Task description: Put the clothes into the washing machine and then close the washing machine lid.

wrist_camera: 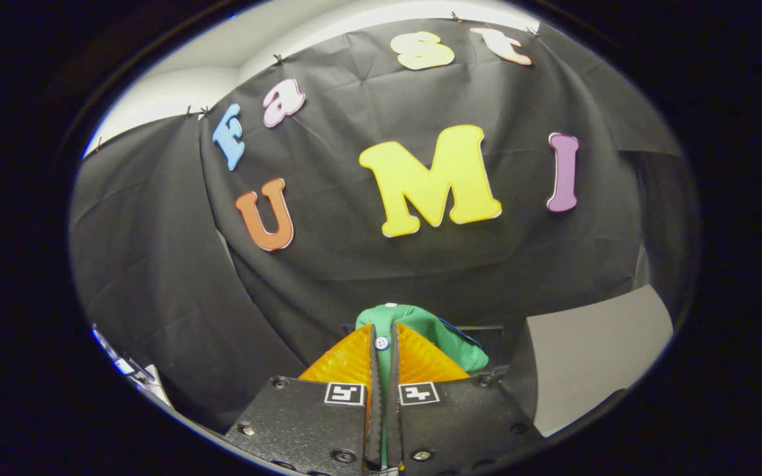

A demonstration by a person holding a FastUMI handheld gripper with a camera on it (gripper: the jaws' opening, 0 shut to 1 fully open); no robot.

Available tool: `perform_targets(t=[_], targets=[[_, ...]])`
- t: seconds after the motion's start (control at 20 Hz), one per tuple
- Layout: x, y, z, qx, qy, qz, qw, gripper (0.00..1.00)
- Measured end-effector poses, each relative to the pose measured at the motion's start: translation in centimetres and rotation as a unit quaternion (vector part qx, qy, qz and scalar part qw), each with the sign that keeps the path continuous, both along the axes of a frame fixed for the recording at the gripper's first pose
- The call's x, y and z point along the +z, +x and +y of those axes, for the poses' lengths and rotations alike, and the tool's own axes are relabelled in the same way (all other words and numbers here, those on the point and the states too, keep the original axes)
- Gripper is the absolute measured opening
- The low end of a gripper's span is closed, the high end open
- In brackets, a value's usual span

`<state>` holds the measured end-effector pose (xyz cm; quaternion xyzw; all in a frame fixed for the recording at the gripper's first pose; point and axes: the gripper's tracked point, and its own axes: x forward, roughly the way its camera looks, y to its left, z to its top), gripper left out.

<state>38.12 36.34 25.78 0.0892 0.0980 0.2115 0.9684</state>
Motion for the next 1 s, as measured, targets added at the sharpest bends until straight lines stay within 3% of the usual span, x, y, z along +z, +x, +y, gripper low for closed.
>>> perform_targets(t=[0.6, 1.0], targets=[[-11.6, 8.4, 5.4, -0.014, -0.025, 0.091, 0.995, 0.06], [-22.5, 12.4, 5.7, -0.054, -0.056, 0.19, 0.979, 0.06]])
